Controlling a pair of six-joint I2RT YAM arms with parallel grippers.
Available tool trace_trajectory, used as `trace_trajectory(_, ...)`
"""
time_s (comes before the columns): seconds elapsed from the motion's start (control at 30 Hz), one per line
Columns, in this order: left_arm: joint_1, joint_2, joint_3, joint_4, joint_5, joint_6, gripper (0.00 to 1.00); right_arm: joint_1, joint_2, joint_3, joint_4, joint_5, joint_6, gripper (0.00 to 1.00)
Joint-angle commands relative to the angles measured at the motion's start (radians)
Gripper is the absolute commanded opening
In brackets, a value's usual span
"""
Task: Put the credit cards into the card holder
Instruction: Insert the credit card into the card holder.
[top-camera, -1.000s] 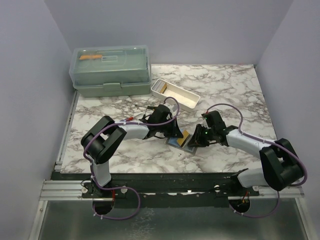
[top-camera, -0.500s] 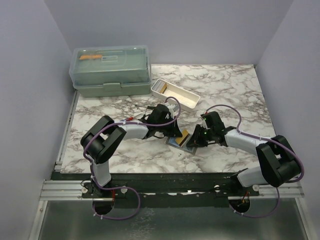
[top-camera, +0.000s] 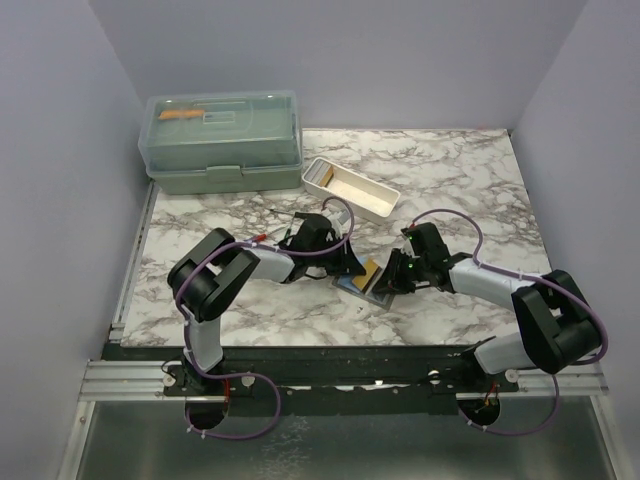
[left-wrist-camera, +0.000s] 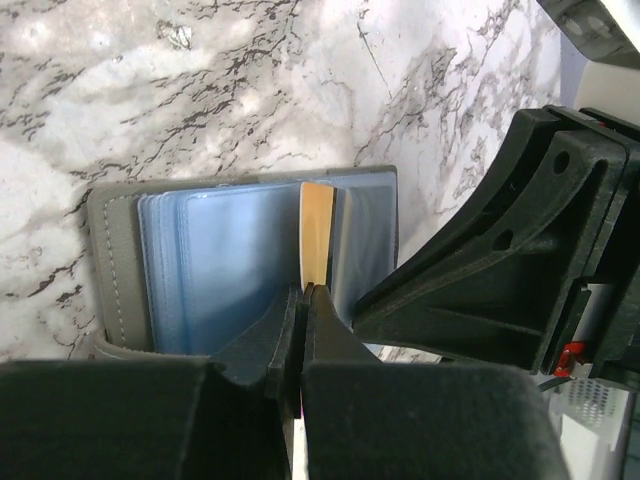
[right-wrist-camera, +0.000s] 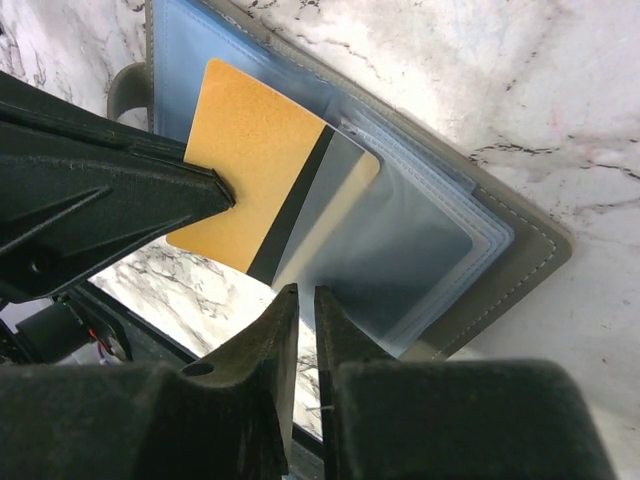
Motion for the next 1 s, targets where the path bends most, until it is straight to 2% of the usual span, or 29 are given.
trace_trajectory(0.0,-0.006,0.039,-0.062,0.090,-0.025,-0.081,0.00,0.005,0.004,-0.032,-0.138,0.143,-0.009,0.19)
trace_trajectory(0.17,-0.007,0.042,-0.091,0.105,-0.032,-0.076,0.00,-0.010,-0.081,-0.015,-0.241,0.212,0.042,0.32)
trace_trajectory(0.37,-0.016,0.056,-0.097,0.111,-0.027,-0.064,0.00,-0.032,-0.131,-0.010,-0.299,0.260,0.041,0.35)
trace_trajectory(0.47,-0.023,0.061,-0.099,0.110,-0.026,-0.064,0.00,-0.031,-0.086,-0.011,-0.257,0.227,0.027,0.32)
trace_trajectory(0.57,-0.035,0.058,-0.099,0.110,-0.036,-0.079,0.00,-0.032,-0.036,-0.009,-0.187,0.178,0.009,0.22)
trace_trajectory(0.67,-0.063,0.065,-0.087,0.108,-0.043,-0.123,0.00,-0.032,-0.017,-0.001,-0.137,0.129,-0.001,0.16)
trace_trajectory(0.8,-0.072,0.053,-0.086,0.072,-0.053,-0.145,0.00,-0.031,-0.036,0.012,-0.159,0.144,0.001,0.15)
trace_trajectory(0.87,-0.066,0.026,-0.061,-0.026,-0.095,-0.094,0.10,-0.031,-0.052,0.007,-0.174,0.161,-0.001,0.14)
trace_trajectory(0.97,-0.065,-0.012,-0.032,-0.141,-0.136,-0.022,0.30,-0.031,-0.056,0.001,-0.180,0.164,-0.007,0.14)
